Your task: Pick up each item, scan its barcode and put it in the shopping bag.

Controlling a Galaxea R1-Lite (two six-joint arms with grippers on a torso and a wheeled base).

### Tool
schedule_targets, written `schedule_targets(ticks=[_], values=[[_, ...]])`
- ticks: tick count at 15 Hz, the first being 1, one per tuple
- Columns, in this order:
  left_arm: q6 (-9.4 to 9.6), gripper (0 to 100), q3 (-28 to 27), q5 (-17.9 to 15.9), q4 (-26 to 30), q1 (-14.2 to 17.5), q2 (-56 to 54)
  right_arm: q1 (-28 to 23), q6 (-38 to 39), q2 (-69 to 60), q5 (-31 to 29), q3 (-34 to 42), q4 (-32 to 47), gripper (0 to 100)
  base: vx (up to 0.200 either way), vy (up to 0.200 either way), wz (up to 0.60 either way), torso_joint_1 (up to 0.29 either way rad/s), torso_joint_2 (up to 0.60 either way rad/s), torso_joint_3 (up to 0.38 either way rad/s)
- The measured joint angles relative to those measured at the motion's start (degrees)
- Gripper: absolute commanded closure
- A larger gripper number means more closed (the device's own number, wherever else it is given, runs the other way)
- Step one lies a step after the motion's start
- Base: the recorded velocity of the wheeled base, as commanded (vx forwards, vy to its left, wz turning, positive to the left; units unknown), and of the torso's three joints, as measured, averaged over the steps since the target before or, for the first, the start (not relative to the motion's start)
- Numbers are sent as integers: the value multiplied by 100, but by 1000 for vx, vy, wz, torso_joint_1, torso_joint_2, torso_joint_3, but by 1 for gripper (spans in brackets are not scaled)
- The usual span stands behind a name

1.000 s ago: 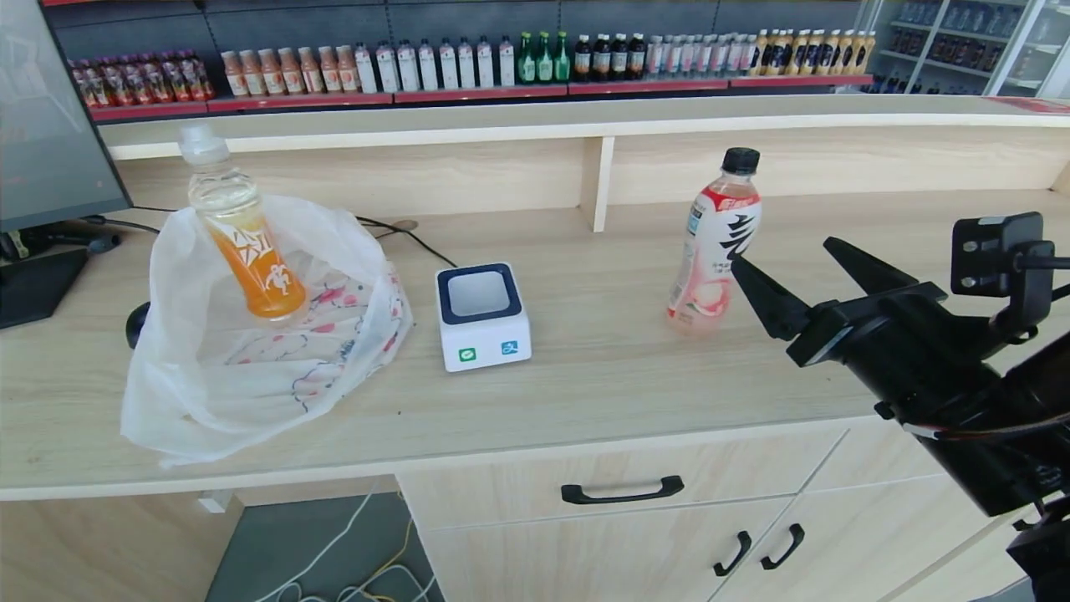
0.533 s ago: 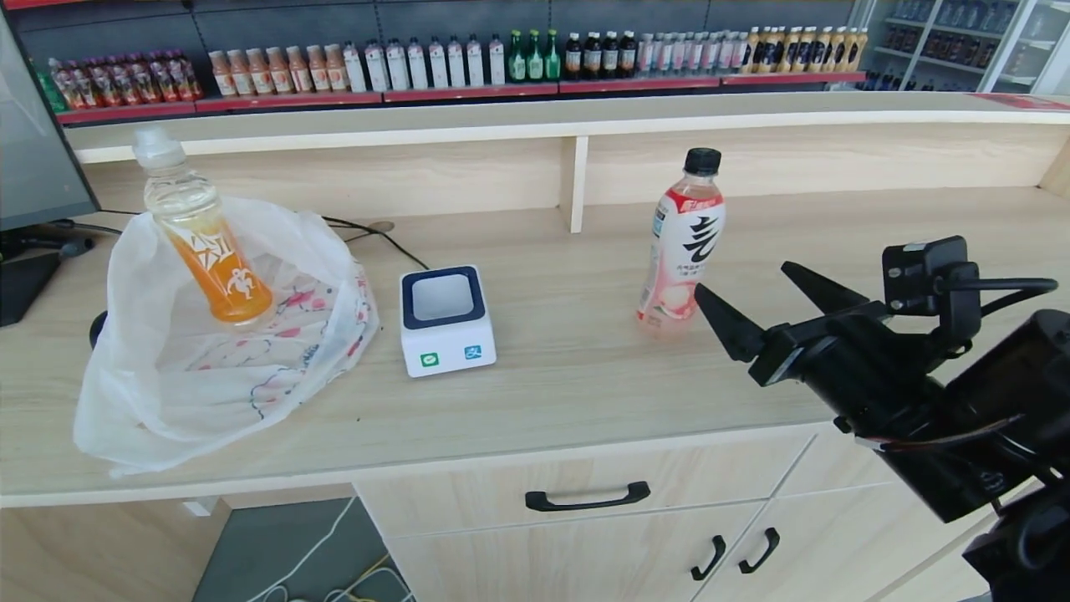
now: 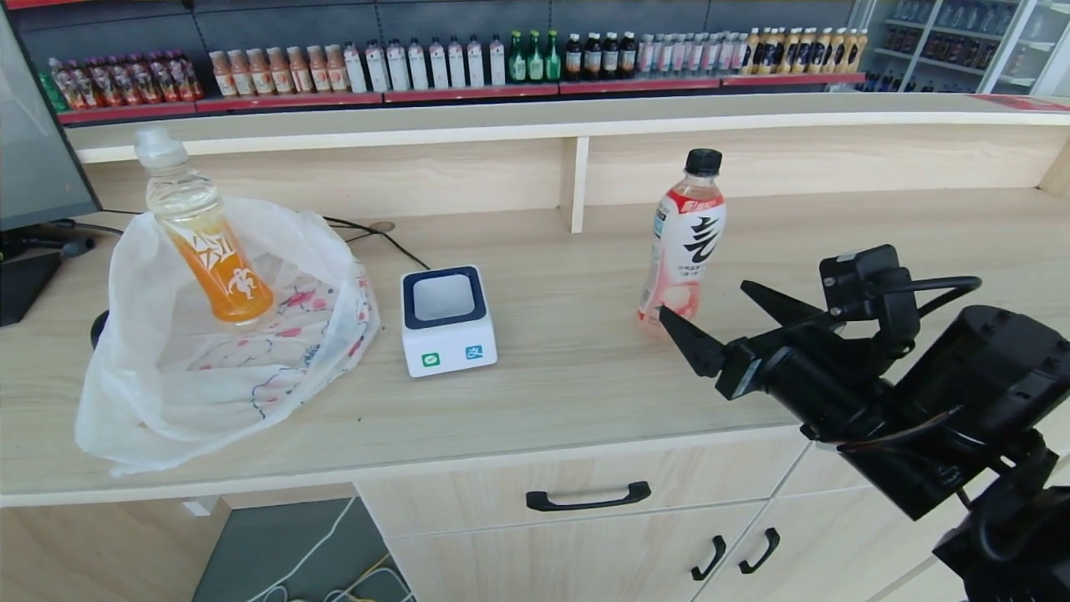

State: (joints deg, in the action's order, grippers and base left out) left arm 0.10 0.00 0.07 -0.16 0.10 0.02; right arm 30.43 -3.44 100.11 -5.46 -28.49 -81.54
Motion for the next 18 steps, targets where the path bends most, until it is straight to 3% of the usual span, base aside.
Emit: schedule_targets(ticks=[4, 10, 18], values=[[0, 0, 0, 0, 2, -2, 0, -9, 188, 2, -6, -679, 877, 0, 0, 0, 0, 0, 0, 0], [0, 0, 0, -5, 0, -2, 0, -397, 227, 110, 67, -905, 923, 0, 0, 0, 0, 0, 0, 0], [0, 0, 0, -5, 2, -5, 0, -439, 240, 603, 328, -1584, 940, 0, 0, 0, 0, 0, 0, 0]])
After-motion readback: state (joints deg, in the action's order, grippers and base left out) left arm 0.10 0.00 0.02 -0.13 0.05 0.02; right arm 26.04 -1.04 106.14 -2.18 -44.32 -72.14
